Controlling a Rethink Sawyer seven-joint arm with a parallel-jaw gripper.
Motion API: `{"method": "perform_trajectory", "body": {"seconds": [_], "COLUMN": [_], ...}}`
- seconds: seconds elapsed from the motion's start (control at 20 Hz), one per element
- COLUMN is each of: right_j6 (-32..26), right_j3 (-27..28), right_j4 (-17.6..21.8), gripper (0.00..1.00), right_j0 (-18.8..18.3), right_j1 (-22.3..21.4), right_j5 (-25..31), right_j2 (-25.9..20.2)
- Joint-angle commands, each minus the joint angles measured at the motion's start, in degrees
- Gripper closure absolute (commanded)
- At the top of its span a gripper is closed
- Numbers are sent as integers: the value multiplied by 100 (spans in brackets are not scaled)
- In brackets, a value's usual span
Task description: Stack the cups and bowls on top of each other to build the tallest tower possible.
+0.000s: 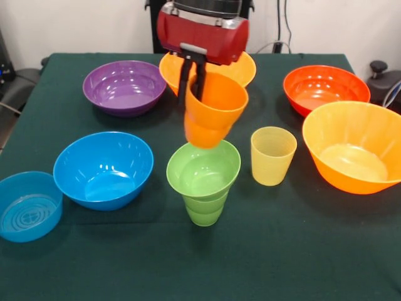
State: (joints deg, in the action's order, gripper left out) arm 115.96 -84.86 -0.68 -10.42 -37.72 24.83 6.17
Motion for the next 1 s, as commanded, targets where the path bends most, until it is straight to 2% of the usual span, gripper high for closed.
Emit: {"method": "perform_trajectory", "body": {"seconds": [0.05, 0.5, 1.0], "right_j6": [289, 116, 208], "right_j3": [-688, -807, -827], "right_j4": [44, 173, 227], "gripper": [100, 100, 100], "right_j0": [-307, -733, -836], "right_j1": [57, 97, 138], "right_j5": [-390, -785, -989], "right_j2": [-792, -1292, -1477]}}
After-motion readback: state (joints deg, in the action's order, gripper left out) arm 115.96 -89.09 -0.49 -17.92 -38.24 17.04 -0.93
